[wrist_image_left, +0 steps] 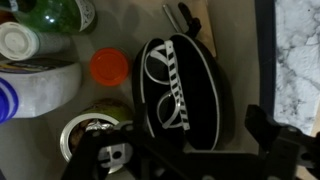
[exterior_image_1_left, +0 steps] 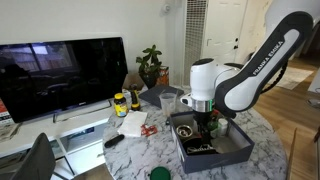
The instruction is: Put the spectacle case in the clear container
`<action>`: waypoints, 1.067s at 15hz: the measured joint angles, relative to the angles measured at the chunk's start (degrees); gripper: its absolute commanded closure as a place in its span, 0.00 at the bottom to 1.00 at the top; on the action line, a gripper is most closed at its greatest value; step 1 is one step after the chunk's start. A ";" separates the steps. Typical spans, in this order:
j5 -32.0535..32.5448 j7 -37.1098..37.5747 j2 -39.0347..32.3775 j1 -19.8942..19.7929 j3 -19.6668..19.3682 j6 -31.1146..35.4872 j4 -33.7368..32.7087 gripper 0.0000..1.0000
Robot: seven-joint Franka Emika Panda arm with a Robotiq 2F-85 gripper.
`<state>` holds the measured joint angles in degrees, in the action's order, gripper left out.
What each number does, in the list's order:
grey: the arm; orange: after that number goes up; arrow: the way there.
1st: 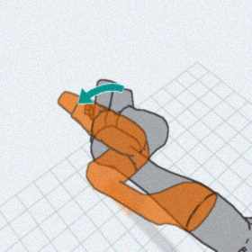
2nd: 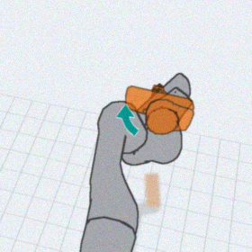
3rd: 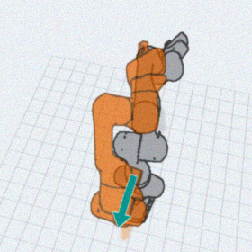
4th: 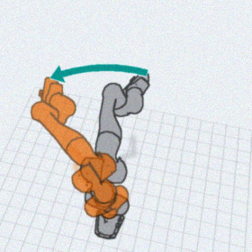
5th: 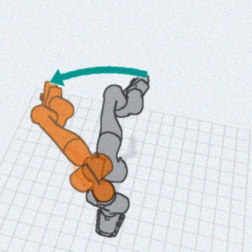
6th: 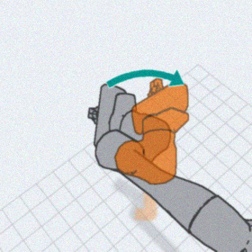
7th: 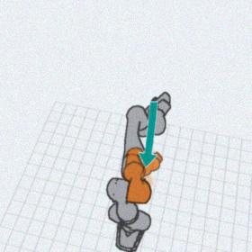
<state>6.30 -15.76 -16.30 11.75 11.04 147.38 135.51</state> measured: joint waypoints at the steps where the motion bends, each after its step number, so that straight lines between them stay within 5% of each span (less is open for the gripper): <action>1: 0.05 0.02 -0.11 -0.14 -0.32 0.54 -0.03 0.00; 2: 0.41 0.18 -0.32 -0.27 -0.77 1.50 -0.06 0.04; 4: 1.12 0.59 -0.96 -0.61 -1.61 3.37 -0.19 0.29; 11: 2.31 1.57 -4.41 -0.94 -3.09 4.99 -0.97 0.78; 15: 2.48 2.34 -6.16 -0.95 -3.80 7.13 -1.57 0.67; 16: 2.61 2.42 -6.48 -0.94 -4.04 7.58 -1.75 0.47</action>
<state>8.91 -13.33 -22.78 10.81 7.00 154.96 133.77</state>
